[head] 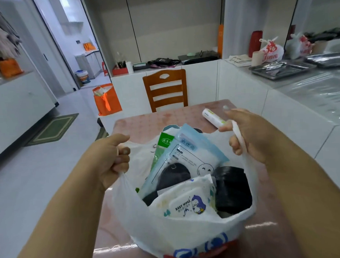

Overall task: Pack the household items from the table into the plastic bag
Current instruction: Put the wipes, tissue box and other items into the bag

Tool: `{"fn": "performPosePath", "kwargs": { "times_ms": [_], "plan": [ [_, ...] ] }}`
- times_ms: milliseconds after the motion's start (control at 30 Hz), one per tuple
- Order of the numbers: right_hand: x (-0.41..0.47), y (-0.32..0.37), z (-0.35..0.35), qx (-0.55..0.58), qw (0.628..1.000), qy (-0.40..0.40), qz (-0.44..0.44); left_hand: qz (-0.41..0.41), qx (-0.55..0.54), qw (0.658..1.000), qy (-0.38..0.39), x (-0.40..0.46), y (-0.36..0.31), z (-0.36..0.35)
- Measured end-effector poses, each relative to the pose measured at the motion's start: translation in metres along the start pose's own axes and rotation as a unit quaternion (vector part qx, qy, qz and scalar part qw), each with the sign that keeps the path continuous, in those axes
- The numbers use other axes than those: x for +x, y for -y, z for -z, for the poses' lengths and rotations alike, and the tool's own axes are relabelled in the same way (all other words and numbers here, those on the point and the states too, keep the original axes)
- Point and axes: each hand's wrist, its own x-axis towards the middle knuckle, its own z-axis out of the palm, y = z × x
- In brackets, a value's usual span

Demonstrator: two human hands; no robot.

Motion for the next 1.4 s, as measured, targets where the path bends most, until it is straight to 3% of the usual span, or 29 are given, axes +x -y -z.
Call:
{"fn": "performPosePath", "kwargs": {
  "times_ms": [100,200,333,433,533,633,700,733,767,833,900,1100,1233,1300,1400],
  "plan": [
    [-0.002,0.004,-0.002,-0.186,0.982,-0.021,0.003,-0.023,0.131,0.99,-0.043,0.003,-0.006,0.007],
    [-0.009,0.016,-0.005,-0.367,0.924,-0.089,0.065,-0.064,0.309,0.944,-0.096,0.0,-0.014,0.002],
    [-0.013,0.023,-0.015,-0.347,0.936,-0.025,0.048,-0.105,0.406,0.902,-0.104,-0.002,-0.013,-0.007],
    [-0.009,0.018,-0.011,-0.37,0.928,-0.044,0.019,-0.131,0.47,0.861,-0.144,0.0,-0.012,-0.003],
    [-0.009,0.013,-0.004,-0.435,0.892,-0.113,0.042,-0.142,0.579,0.783,-0.177,0.0,-0.013,0.004],
    [-0.019,0.01,-0.002,-0.461,0.837,-0.223,0.19,-0.161,0.623,0.74,-0.194,-0.004,-0.013,0.002],
    [-0.023,0.006,-0.016,-0.378,0.871,-0.146,0.276,-0.181,0.618,0.741,-0.191,-0.005,-0.013,-0.001],
    [-0.023,0.001,-0.027,-0.342,0.897,-0.046,0.275,-0.186,0.607,0.75,-0.186,-0.005,-0.013,-0.002],
    [-0.019,-0.008,-0.041,-0.362,0.894,0.073,0.253,-0.187,0.593,0.761,-0.184,-0.005,-0.014,-0.003],
    [0.001,-0.038,-0.071,-0.491,0.81,0.247,0.203,-0.185,0.57,0.778,-0.19,-0.002,-0.017,-0.002],
    [0.019,-0.075,-0.093,-0.544,0.769,0.318,0.108,-0.188,0.554,0.784,-0.206,0.004,-0.017,-0.001],
    [0.045,-0.134,-0.119,-0.537,0.763,0.354,-0.059,-0.173,0.555,0.789,-0.201,0.015,0.0,-0.004],
    [0.053,-0.114,-0.109,-0.389,0.859,0.278,-0.182,-0.163,0.553,0.795,-0.191,0.016,-0.002,-0.005],
    [0.053,-0.093,-0.098,-0.36,0.875,0.281,-0.159,-0.162,0.545,0.804,-0.173,0.013,-0.008,-0.005],
    [0.051,-0.047,-0.084,-0.392,0.871,0.292,-0.055,-0.155,0.548,0.806,-0.158,0.011,-0.021,-0.008]
  ]
}}
